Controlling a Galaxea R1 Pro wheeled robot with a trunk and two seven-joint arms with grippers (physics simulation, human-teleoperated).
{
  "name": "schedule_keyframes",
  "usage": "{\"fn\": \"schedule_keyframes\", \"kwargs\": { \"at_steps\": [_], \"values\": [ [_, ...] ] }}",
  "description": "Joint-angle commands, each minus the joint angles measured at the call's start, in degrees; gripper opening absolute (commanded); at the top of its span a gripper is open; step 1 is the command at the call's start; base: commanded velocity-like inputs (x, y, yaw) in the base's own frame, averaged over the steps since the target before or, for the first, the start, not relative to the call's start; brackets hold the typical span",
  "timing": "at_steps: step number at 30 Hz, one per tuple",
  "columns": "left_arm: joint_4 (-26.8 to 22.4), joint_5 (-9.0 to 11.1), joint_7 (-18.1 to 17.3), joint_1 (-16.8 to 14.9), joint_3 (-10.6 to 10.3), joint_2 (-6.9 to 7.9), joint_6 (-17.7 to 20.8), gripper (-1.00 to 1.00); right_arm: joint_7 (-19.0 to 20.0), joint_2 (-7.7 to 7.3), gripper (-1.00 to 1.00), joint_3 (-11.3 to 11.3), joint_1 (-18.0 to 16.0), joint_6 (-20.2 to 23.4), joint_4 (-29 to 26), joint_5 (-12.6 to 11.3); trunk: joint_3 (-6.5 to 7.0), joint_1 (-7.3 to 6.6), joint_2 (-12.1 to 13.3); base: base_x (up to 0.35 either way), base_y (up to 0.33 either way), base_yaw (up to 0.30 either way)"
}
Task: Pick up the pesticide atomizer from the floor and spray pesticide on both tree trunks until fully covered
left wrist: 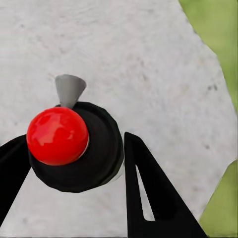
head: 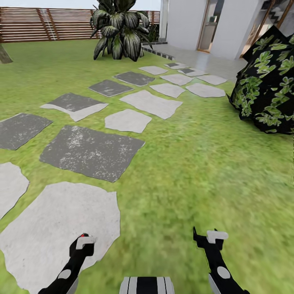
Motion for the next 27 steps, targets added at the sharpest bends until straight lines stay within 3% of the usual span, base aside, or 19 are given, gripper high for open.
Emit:
{"fn": "schedule_keyframes", "kwargs": {
  "at_steps": [1,11,18,27],
  "values": [
    [0.0,0.0,0.0,0.4,0.0,0.01,0.0,-1.0,0.0,-0.04,1.0,0.0,0.1,0.0,0.0,0.0,0.33,-0.02,0.0,0.0,0.0,0.0],
    [0.4,0.1,0.4,6.4,0.0,0.16,0.2,-1.0,0.2,-1.31,1.0,-0.1,9.1,-3.2,1.7,0.0,3.43,-0.28,0.2,0.0,0.0,0.0],
    [0.2,1.1,0.6,9.5,1.3,0.13,-0.1,-1.0,0.3,-1.29,1.0,0.1,9.8,-4.3,6.5,0.0,5.61,-0.46,0.2,0.0,0.0,0.0],
    [0.5,1.3,0.6,10.8,1.8,-0.03,-0.2,-1.0,0.3,-1.34,1.0,0.1,9.9,-5.8,7.4,0.0,8.41,-0.69,0.4,0.0,0.0,0.0]
  ]
}}
